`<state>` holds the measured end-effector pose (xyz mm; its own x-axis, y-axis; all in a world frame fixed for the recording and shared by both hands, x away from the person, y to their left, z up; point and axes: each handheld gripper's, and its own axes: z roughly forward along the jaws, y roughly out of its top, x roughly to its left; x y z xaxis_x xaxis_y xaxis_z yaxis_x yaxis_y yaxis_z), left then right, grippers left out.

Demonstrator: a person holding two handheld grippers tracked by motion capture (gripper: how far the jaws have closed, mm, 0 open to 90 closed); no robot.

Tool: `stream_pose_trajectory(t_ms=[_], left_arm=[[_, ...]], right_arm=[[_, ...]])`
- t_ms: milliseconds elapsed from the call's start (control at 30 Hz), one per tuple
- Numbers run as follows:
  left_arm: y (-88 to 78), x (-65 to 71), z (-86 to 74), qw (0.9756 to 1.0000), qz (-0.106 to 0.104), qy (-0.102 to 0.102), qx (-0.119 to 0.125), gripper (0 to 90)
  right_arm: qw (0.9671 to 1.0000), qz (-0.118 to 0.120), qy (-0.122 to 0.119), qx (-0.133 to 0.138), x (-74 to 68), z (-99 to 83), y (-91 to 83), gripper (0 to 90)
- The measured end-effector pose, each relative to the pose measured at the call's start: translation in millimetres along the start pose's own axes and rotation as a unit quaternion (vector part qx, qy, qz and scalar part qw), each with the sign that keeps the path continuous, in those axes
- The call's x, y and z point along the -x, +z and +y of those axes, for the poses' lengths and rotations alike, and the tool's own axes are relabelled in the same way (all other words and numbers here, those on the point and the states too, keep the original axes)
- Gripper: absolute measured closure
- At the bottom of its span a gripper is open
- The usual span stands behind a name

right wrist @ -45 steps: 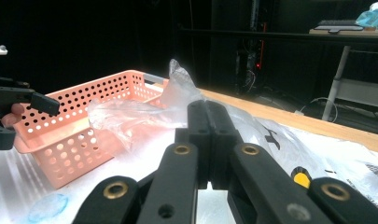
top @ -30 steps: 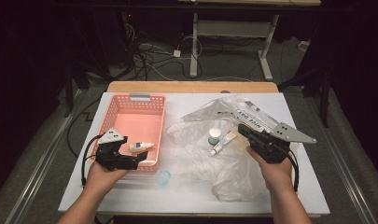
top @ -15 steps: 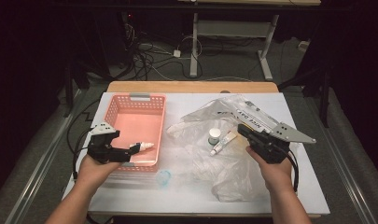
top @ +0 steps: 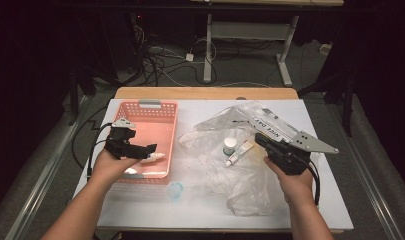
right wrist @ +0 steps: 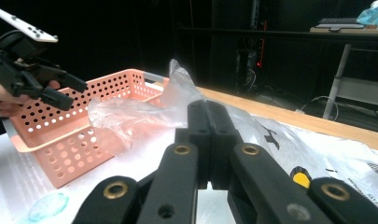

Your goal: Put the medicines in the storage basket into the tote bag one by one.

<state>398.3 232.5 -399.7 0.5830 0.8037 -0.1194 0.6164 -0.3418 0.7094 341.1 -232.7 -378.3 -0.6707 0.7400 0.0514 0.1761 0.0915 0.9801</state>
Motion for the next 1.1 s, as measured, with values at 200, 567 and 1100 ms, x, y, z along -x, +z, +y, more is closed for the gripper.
stream_pose_trajectory(t_ms=[200, 567, 1100], left_arm=[[11.5, -8.1, 8.8, 0.9993, -0.006, 0.006, -0.037, 3.5], [35.9, -17.4, 9.2, 0.9909, -0.032, 0.014, -0.130, 10.8], [60.3, -16.4, 4.6, 0.9717, -0.039, 0.045, -0.229, 29.1]], right_arm=[[1.0000, 0.000, 0.001, 0.000, 0.1, 0.0, -0.2, 90.0], [1.0000, 0.000, 0.001, 0.001, 1.1, 0.3, -0.9, 90.0], [1.0000, 0.000, -0.003, 0.005, 0.8, 2.0, -2.1, 90.0]])
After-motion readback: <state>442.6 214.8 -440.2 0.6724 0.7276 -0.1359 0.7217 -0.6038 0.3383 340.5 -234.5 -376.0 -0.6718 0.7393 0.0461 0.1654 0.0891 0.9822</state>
